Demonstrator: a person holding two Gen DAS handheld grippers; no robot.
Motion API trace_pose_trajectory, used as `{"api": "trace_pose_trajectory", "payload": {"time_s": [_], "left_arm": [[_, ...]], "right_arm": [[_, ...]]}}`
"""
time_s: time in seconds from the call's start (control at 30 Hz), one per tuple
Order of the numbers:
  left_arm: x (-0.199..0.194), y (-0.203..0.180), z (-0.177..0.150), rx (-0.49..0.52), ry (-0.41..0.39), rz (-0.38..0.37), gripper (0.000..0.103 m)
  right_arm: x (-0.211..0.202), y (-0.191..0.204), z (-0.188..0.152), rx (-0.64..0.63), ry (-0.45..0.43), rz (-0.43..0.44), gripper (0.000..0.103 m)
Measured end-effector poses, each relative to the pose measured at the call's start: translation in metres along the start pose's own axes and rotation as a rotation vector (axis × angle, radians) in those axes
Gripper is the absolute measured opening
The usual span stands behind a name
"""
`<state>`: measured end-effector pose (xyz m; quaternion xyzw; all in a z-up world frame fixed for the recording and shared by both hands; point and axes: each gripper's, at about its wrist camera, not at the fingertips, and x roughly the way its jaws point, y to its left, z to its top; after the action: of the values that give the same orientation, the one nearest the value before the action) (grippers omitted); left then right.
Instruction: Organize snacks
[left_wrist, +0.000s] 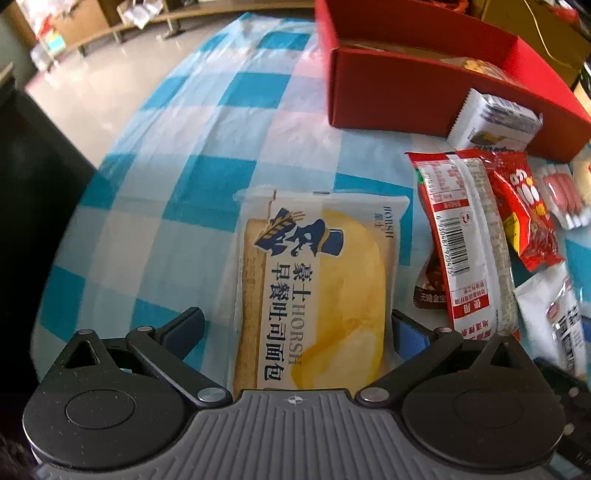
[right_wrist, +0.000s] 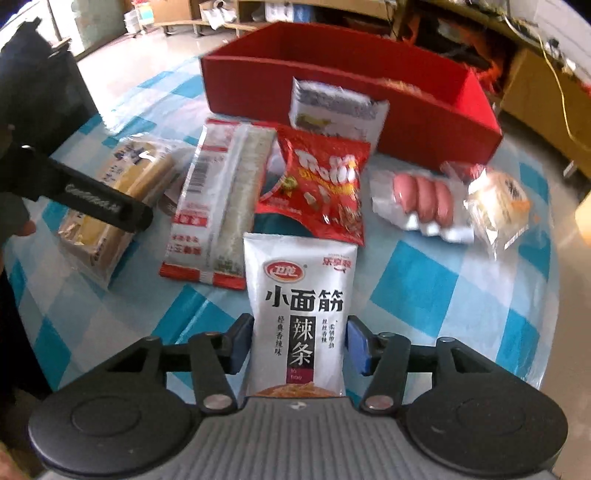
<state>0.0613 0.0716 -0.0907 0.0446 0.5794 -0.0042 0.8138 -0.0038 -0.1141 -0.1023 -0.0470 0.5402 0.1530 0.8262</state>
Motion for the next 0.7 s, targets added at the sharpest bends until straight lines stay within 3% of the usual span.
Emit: {"api": "trace_pose_trajectory", "payload": {"time_s": [0.03,0.2,0.33,0.4,0.47,0.7], "left_arm": [[0.001,0.003,0.000,-0.015,0.008,-0.013,0.103],[0.003,0.004,-0.001,-0.015,0.020,-0.027,0.103],[-0.001,0.003,-0.002,-0.025,0.023,-0.038,0.101],[-0.009,0.000,-0.002,-0.012,0.015,-0.045,0.087],[-0.014,-0.005,-0.002,0.004,0.007,-0.041,0.080],[-0.022,-0.006,-0.004,-0.012,0.017,-0.051,0.075]], "right_arm": [[0.003,-0.001,0.000,0.004,0.010,-0.004,0.059],[0.009,-0.006,-0.001,0.028,0.020,0.002,0.061],[0.008,-0.006,-0.001,0.016,0.019,-0.010,0.050],[0.006,-0.007,-0.001,0.034,0.016,0.013,0.046],[0.005,-0.008,-0.001,0.041,0.009,0.027,0.043],[-0.002,-0.010,-0.002,0.080,-0.013,0.061,0.040]]}}
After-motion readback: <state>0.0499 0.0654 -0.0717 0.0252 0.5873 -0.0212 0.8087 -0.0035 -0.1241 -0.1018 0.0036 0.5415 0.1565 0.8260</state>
